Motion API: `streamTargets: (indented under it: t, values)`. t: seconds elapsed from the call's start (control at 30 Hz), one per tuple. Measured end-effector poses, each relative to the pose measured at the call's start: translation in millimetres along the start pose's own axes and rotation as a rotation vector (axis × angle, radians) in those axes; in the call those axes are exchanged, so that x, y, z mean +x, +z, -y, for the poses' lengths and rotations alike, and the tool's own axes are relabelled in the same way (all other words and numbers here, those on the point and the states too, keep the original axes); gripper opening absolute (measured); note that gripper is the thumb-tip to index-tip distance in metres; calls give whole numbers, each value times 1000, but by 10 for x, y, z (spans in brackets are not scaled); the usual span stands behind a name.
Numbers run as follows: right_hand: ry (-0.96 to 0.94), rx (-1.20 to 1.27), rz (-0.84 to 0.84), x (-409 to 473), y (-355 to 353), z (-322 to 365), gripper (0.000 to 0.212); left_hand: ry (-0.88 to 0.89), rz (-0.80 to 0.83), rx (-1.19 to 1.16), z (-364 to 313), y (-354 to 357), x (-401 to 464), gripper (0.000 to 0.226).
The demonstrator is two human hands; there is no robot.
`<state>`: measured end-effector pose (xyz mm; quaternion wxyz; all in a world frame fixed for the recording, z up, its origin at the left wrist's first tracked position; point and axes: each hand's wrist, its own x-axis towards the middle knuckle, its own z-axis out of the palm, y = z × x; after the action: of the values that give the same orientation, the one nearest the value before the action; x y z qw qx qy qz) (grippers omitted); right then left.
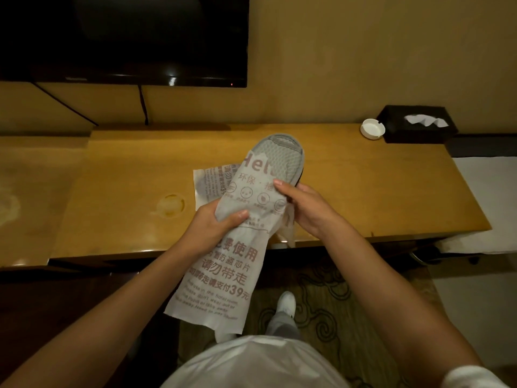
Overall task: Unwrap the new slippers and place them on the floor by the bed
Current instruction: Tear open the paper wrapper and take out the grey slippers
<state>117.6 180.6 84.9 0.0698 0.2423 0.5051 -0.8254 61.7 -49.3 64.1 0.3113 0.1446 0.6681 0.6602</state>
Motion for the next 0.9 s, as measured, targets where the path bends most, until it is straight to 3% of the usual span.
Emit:
streamTargets:
  t: [0.23, 0.47, 0.67, 0.73, 0.9]
  values:
    - [-126, 186, -289, 122, -200, 196, 23, -16, 71, 161, 16, -19, 67, 30]
    - [-274, 239, -450, 157, -457, 431, 35, -87, -27, 317, 179, -197, 218, 24]
    - [-454, 234, -583, 69, -882, 664, 35, -80, -184, 483, 178, -228, 454, 44]
    - [-430, 137, -626, 72, -1082, 685, 39, -71, -209, 472, 153, -227, 494, 48]
    - [-144, -128, -712, 213, -1563, 351, 44, -61, -230, 441, 107, -155, 577, 42]
